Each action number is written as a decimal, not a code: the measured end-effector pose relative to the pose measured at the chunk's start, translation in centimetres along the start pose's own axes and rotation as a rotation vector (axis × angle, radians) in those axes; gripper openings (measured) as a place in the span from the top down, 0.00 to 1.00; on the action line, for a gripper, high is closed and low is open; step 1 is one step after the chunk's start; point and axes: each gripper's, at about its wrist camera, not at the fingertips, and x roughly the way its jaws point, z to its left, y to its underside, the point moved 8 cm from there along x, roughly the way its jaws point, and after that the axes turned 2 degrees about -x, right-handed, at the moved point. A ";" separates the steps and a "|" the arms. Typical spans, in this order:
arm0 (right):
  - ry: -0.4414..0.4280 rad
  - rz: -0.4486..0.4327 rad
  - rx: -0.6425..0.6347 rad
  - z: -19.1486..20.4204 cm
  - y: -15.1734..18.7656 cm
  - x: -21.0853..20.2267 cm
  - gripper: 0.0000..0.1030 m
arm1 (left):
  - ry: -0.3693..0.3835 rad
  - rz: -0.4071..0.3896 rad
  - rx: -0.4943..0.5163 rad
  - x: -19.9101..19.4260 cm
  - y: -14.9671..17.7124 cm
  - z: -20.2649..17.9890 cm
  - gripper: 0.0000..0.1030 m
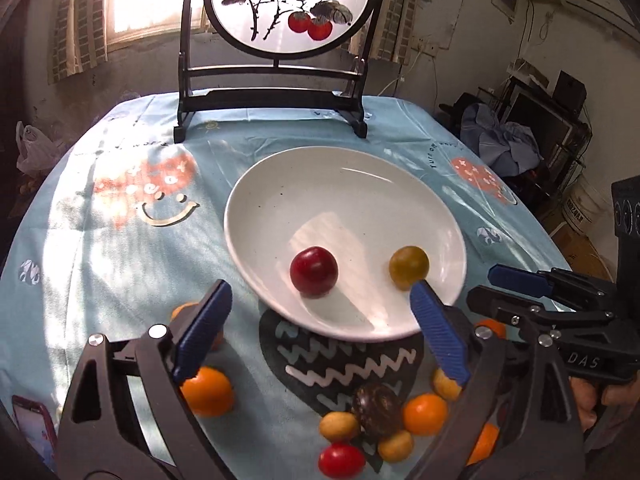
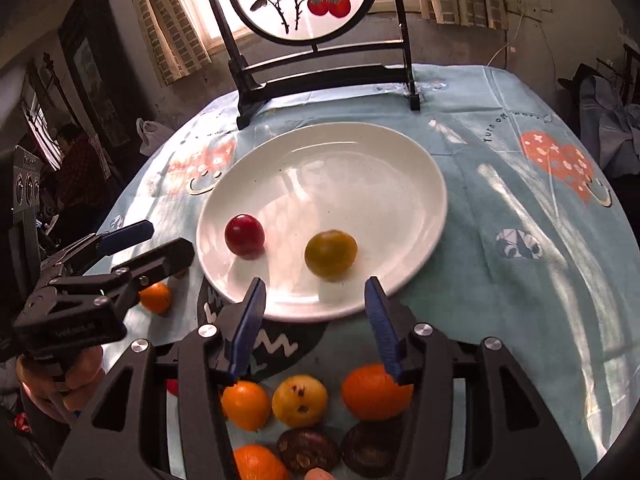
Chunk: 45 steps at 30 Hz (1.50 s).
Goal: Organize fruits
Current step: 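Place the red apple and yellow tomato on the white plate with both tools, then grasp the large orange with the left tool while the right tool grasps a red tomato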
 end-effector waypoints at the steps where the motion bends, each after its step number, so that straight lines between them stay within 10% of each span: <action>1: 0.009 -0.021 -0.003 -0.1 0.9 -1.2 0.48 | 0.001 -0.004 0.013 -1.0 0.7 -0.2 0.10; 16: 0.102 -0.028 0.008 -2.7 14.6 -7.0 0.48 | 0.081 0.078 0.060 -5.9 14.7 -4.8 0.07; 45: 0.077 -0.047 0.046 -3.2 15.3 -7.0 0.73 | 0.082 0.067 0.128 -5.4 14.8 -6.4 0.08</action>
